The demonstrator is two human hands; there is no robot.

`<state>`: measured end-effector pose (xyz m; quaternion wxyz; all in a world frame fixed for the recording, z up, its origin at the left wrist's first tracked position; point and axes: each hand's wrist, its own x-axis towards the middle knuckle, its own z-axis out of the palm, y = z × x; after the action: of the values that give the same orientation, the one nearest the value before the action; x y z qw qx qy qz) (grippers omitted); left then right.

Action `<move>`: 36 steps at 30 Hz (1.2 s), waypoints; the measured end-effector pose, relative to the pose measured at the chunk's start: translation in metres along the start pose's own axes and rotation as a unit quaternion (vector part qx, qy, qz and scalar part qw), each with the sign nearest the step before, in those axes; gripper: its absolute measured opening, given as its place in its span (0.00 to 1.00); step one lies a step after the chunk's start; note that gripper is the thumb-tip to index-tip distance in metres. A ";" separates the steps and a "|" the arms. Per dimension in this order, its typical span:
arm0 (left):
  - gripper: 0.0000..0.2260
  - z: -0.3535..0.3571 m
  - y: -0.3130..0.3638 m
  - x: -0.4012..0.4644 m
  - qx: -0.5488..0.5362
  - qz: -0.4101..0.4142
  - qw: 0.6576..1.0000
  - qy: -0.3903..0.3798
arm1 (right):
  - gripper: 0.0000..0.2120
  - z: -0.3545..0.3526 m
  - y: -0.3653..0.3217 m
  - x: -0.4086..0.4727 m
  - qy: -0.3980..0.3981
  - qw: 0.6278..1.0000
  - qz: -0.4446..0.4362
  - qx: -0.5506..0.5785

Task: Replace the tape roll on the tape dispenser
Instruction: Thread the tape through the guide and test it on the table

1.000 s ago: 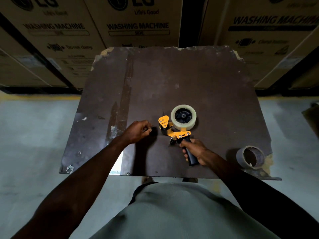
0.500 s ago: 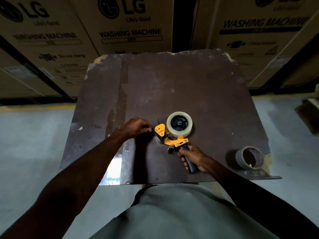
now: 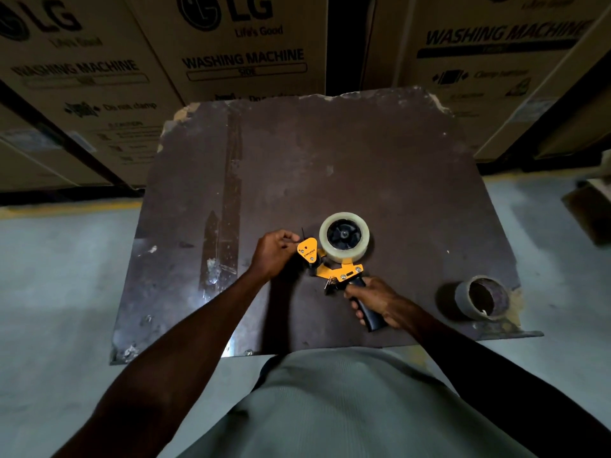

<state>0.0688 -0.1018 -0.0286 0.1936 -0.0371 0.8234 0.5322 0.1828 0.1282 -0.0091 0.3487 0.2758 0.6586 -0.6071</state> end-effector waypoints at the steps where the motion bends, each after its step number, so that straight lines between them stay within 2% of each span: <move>1: 0.06 0.003 -0.003 0.000 -0.025 -0.013 0.999 0.017 | 0.05 0.001 0.001 0.000 0.001 1.000 0.000 0.005; 4: 0.02 0.008 -0.008 -0.002 -0.072 -0.041 0.996 0.046 | 0.06 0.002 0.001 0.000 0.007 1.000 -0.001 0.010; 5: 0.06 0.009 -0.008 -0.004 -0.089 -0.052 0.993 0.050 | 0.06 0.003 0.001 0.000 0.008 1.000 0.000 0.009; 7: 0.18 0.010 -0.007 -0.010 -0.128 -0.071 0.988 0.051 | 0.06 0.004 0.001 0.001 0.011 1.000 0.003 0.006; 8: 0.20 0.012 -0.003 -0.016 -0.149 -0.070 0.985 0.047 | 0.06 0.005 0.002 0.002 0.013 1.000 0.004 0.007; 12: 0.07 0.030 0.006 -0.029 -0.200 -0.071 0.974 0.078 | 0.05 0.005 0.003 0.003 0.017 1.000 0.004 0.020; 15: 0.09 0.040 0.009 -0.031 -0.229 -0.091 0.962 0.118 | 0.05 0.005 0.002 0.000 0.014 0.999 0.006 0.028; 23: 0.07 0.036 0.013 -0.028 -0.262 -0.127 0.951 0.102 | 0.03 0.000 0.000 -0.005 -0.006 1.000 0.007 0.023; 25: 0.07 0.037 0.013 -0.027 -0.260 -0.130 0.951 0.105 | 0.07 -0.002 -0.002 -0.007 -0.001 1.000 -0.003 -0.003; 26: 0.08 0.037 0.014 -0.027 -0.261 -0.133 0.950 0.107 | 0.12 -0.005 -0.003 -0.007 0.017 0.998 -0.016 -0.051; 28: 0.09 0.038 0.014 -0.027 -0.263 -0.134 0.949 0.112 | 0.23 -0.013 -0.010 -0.006 0.059 0.978 -0.046 -0.197; 30: 0.10 0.039 0.012 -0.027 -0.265 -0.134 0.948 0.115 | 0.26 -0.023 -0.027 -0.013 0.090 0.946 -0.056 -0.306; 33: 0.11 0.039 0.012 -0.028 -0.267 -0.132 0.947 0.119 | 0.22 -0.039 -0.061 -0.027 0.159 0.895 -0.075 -0.411; 36: 0.10 0.041 0.015 -0.030 -0.270 -0.128 0.946 0.125 | 0.14 -0.051 -0.087 -0.021 0.213 0.854 -0.159 -0.448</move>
<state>0.1037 -0.0637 -0.0198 0.1381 -0.2588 0.6552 0.6962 0.1209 0.1707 0.0614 0.1846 0.1043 0.9522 -0.2198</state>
